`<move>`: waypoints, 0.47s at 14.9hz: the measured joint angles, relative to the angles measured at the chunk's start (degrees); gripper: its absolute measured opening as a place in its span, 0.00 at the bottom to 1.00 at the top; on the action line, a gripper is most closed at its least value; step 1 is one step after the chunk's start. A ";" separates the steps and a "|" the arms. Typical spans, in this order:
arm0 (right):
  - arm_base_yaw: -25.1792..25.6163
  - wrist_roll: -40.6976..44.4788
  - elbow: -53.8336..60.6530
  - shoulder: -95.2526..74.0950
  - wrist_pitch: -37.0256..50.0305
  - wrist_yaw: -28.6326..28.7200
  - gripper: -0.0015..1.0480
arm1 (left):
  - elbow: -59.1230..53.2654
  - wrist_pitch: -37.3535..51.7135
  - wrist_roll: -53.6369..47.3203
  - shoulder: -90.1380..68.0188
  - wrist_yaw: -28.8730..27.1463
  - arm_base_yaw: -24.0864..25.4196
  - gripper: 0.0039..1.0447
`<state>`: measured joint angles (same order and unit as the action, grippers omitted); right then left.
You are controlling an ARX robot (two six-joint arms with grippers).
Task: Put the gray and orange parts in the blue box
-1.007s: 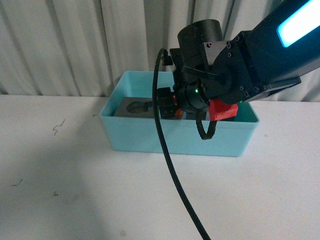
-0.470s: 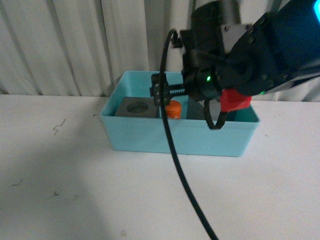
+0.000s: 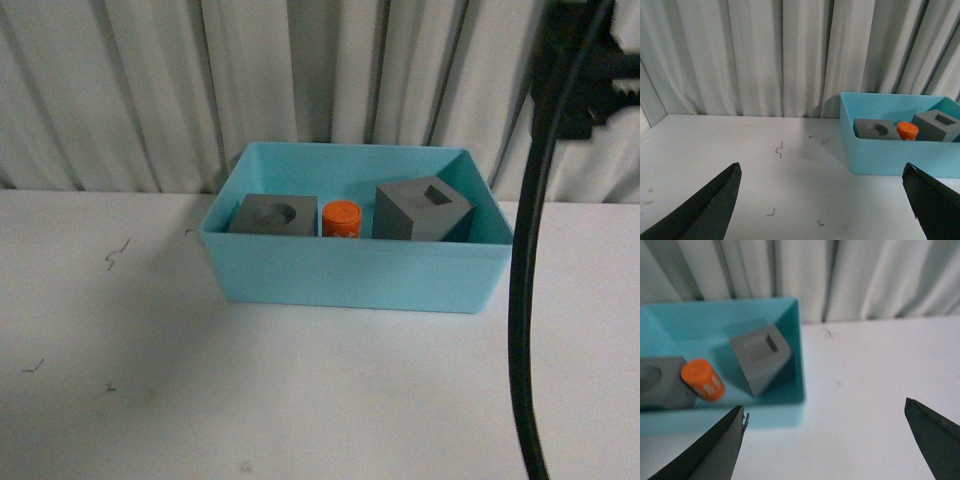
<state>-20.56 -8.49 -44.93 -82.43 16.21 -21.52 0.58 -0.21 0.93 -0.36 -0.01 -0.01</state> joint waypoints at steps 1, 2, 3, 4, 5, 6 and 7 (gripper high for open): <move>-2.86 -5.05 6.51 6.43 -5.25 -4.96 0.94 | 0.00 0.00 0.00 0.00 0.00 0.00 0.94; -6.19 -11.23 10.71 10.86 -11.37 -9.38 0.94 | 0.00 0.00 0.00 0.00 0.00 0.00 0.94; -7.15 -15.67 11.54 11.21 -12.81 -10.01 0.94 | 0.00 0.00 0.00 0.00 0.02 0.00 0.94; -6.10 -15.28 14.10 9.84 -0.70 -8.44 0.89 | 0.00 -0.02 0.00 0.00 -0.04 0.00 0.94; -4.02 -9.97 19.65 9.94 13.99 -3.85 0.79 | 0.00 0.09 0.00 0.00 -0.02 0.00 0.94; -1.79 -3.69 26.34 12.00 23.89 -1.03 0.69 | 0.00 -0.07 0.00 0.00 -0.11 0.00 0.94; 0.74 1.92 31.17 15.54 31.71 1.25 0.56 | 0.00 -0.02 0.00 0.00 -0.11 0.00 0.94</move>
<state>-19.81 -6.57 -13.76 -66.89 47.92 -20.27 0.58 -0.23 0.93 -0.36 -0.12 -0.01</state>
